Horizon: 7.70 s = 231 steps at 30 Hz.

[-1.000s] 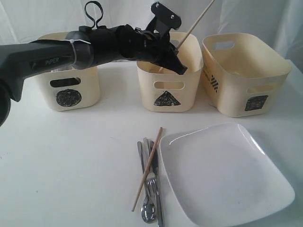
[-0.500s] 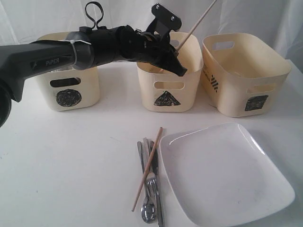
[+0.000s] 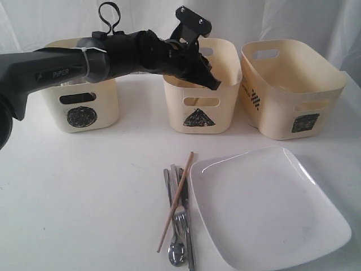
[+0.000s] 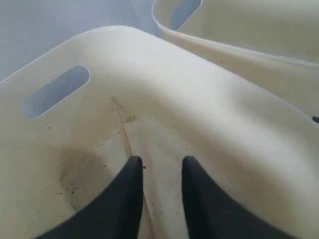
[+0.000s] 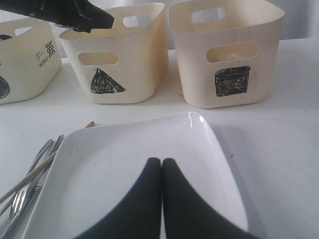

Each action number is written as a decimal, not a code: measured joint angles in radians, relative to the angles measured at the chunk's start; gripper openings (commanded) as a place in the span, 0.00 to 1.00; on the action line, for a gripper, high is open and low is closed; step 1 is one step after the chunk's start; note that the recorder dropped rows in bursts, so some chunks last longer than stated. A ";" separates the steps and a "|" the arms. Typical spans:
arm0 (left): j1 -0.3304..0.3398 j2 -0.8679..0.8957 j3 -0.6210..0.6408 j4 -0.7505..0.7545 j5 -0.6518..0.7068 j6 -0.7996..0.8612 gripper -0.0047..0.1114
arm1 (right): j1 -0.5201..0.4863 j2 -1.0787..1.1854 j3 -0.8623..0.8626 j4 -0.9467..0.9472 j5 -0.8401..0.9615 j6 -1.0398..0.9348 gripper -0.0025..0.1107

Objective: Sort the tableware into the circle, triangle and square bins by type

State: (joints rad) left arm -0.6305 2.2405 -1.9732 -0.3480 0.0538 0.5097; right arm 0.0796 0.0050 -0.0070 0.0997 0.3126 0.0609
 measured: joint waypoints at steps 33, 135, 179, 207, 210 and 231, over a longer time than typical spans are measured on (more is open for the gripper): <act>0.000 -0.562 0.852 -0.075 0.393 -0.061 0.21 | 0.000 0.000 0.000 0.000 0.000 0.002 0.02; -0.052 -0.437 0.874 0.015 0.320 -0.285 0.04 | 0.000 0.000 0.000 0.000 0.000 0.002 0.02; -0.053 -0.026 0.136 0.132 -0.183 -0.182 0.44 | 0.000 0.000 0.000 0.000 0.000 0.006 0.02; -0.042 -0.323 0.402 0.368 0.342 -0.510 0.42 | 0.000 0.000 0.000 0.000 0.000 0.006 0.02; -0.031 -0.325 0.402 0.374 0.331 -0.510 0.42 | 0.000 0.000 0.000 0.000 0.000 0.006 0.02; -0.010 -0.423 0.328 0.383 0.319 -0.517 0.37 | 0.000 0.000 0.000 0.000 0.000 0.006 0.02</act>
State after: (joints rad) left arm -0.6409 1.8179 -1.6456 0.0346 0.3725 -0.0072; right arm 0.0796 0.0050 -0.0070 0.0997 0.3126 0.0669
